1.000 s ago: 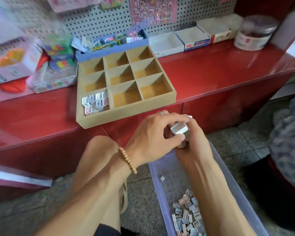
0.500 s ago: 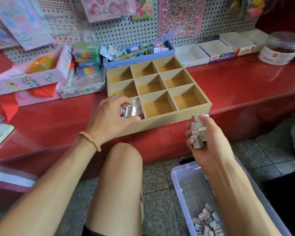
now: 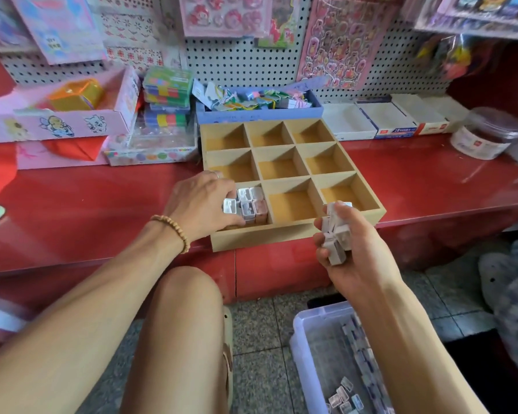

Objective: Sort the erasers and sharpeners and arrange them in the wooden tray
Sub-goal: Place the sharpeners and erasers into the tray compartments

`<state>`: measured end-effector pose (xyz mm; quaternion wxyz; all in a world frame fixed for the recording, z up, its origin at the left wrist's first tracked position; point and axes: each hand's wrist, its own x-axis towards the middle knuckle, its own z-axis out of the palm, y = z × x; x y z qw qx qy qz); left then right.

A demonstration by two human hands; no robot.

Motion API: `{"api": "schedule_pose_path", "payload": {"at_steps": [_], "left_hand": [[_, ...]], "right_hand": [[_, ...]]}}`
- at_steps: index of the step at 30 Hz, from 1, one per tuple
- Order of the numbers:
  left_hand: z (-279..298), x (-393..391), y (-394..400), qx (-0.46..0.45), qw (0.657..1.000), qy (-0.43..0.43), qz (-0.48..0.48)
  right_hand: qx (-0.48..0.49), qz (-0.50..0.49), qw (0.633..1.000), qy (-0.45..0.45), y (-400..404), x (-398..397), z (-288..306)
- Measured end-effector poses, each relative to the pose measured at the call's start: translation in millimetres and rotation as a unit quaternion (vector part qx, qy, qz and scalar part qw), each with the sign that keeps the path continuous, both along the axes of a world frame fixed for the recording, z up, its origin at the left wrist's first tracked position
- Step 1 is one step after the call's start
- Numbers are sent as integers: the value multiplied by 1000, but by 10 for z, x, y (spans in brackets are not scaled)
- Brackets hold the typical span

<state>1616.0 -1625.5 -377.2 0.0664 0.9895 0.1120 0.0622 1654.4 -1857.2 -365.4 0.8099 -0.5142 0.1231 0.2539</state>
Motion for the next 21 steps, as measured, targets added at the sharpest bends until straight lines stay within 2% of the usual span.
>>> {"api": "schedule_pose_path", "payload": {"at_steps": [12, 17, 21], "left_hand": [[-26, 64, 8, -9, 999, -4, -47], [3, -13, 55, -64, 996, -15, -61], [-10, -12, 51, -71, 995, 1, -71]], "right_hand": [[-25, 17, 1000, 3, 235, 26, -28], [-32, 26, 999, 6, 260, 20, -16], [-34, 37, 999, 1, 274, 30, -5]]}}
